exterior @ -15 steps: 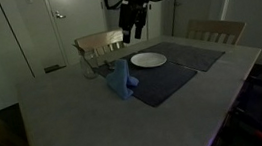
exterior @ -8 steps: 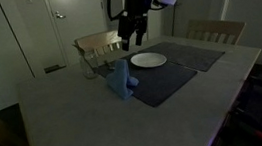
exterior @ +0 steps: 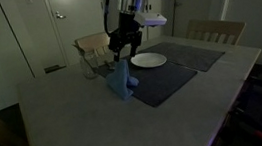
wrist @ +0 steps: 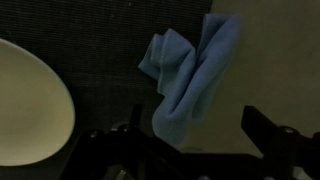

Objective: Use the cloth to wipe the plate

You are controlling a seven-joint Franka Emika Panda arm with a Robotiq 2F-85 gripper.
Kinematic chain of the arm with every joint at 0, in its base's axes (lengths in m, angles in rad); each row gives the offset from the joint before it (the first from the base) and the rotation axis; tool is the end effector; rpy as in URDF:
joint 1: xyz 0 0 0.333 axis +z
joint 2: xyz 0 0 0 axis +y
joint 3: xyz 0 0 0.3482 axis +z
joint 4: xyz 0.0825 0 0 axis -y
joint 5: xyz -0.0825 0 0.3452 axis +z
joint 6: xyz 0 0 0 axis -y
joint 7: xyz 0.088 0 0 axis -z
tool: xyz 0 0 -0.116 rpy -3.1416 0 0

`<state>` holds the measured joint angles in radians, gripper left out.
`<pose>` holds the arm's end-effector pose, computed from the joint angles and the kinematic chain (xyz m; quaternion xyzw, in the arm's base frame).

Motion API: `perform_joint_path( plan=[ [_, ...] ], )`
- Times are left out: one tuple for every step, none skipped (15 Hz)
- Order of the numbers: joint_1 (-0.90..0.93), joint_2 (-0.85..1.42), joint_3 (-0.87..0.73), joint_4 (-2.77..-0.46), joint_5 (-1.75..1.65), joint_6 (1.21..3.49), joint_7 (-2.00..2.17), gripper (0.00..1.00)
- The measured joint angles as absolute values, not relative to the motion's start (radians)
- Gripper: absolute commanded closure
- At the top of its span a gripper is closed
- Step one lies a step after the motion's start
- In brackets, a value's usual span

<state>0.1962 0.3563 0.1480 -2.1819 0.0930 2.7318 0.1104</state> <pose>0.5400 0.1865 0.2981 -0.9917 -0.0685 -0.0842 0.0685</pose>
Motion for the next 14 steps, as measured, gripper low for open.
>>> perform_joint_path(
  plan=[
    [0.200, 0.375, 0.145, -2.170, 0.085, 2.740, 0.130, 0.00],
    [0.206, 0.394, 0.141, -2.159, 0.078, 2.747, 0.147, 0.00],
    [0.211, 0.410, 0.138, -2.151, 0.073, 2.751, 0.165, 0.00],
    [0.217, 0.424, 0.134, -2.144, 0.068, 2.754, 0.181, 0.00],
    [0.224, 0.437, 0.130, -2.139, 0.066, 2.757, 0.195, 0.00],
    [0.232, 0.447, 0.125, -2.135, 0.065, 2.759, 0.209, 0.00],
    [0.239, 0.455, 0.120, -2.131, 0.065, 2.762, 0.223, 0.00],
    [0.247, 0.462, 0.113, -2.130, 0.065, 2.766, 0.236, 0.00],
    [0.255, 0.466, 0.106, -2.129, 0.065, 2.772, 0.251, 0.00],
    [0.262, 0.470, 0.099, -2.129, 0.065, 2.781, 0.267, 0.00],
    [0.271, 0.474, 0.091, -2.129, 0.065, 2.794, 0.285, 0.03],
    [0.280, 0.479, 0.083, -2.129, 0.065, 2.805, 0.302, 0.27],
    [0.288, 0.482, 0.074, -2.129, 0.065, 2.815, 0.316, 0.28],
    [0.298, 0.484, 0.066, -2.130, 0.065, 2.825, 0.330, 0.30]
  ],
)
